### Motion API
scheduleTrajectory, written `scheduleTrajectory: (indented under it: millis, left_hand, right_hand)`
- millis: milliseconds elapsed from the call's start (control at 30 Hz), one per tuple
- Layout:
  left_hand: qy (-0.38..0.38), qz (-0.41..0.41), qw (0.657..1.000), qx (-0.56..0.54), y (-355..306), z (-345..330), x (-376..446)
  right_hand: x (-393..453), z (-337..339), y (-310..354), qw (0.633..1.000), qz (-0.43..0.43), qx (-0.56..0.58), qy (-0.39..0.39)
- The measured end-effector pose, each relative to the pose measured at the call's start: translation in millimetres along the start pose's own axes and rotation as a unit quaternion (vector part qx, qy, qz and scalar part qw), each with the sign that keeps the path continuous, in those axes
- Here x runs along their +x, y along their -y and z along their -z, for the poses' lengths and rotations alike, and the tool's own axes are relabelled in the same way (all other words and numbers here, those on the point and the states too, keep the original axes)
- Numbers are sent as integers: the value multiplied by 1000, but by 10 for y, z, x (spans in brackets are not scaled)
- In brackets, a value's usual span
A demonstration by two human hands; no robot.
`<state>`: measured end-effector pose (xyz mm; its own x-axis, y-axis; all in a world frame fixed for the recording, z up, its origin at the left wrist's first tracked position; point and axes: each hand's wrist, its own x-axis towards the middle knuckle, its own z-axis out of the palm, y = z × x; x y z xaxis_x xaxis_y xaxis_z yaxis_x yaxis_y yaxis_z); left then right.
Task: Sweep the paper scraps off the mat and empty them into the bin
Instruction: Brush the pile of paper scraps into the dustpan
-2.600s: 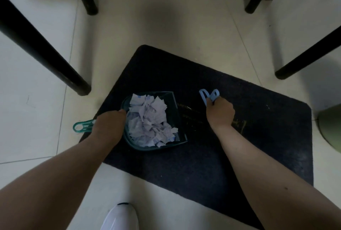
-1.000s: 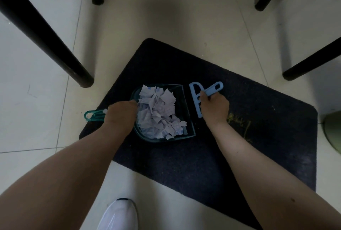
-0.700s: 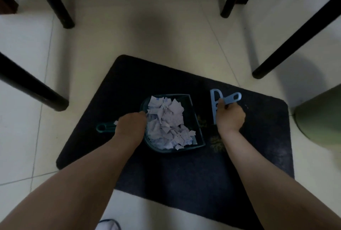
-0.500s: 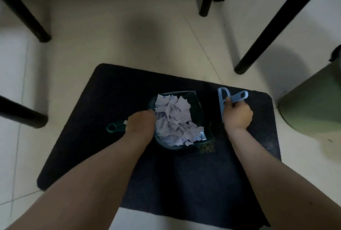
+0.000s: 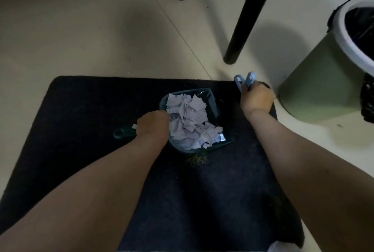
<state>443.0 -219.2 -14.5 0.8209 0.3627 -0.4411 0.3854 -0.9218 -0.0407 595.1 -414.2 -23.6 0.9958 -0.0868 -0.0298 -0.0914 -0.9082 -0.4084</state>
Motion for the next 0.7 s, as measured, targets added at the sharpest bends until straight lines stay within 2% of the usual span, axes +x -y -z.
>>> scheduleTrajectory:
  millis: [233, 333, 467, 600, 700]
  left_hand:
    - [2, 16, 1000, -3, -7, -3, 49]
    - [3, 15, 1000, -9, 0, -26, 55]
    - [3, 20, 1000, -20, 3, -37, 84]
    - [9, 25, 1000, -15, 5, -58, 101]
    - [8, 24, 1000, -8, 0, -58, 111]
  right_hand:
    - [-260, -170, 64, 990, 96, 6, 101]
    - [-215, -28, 36, 993, 77, 53, 71]
    - [-59, 107, 2, 999, 36, 25, -9]
    - [-87, -21, 27, 999, 23, 12, 30]
    - [-252, -161, 105, 996, 59, 15, 65]
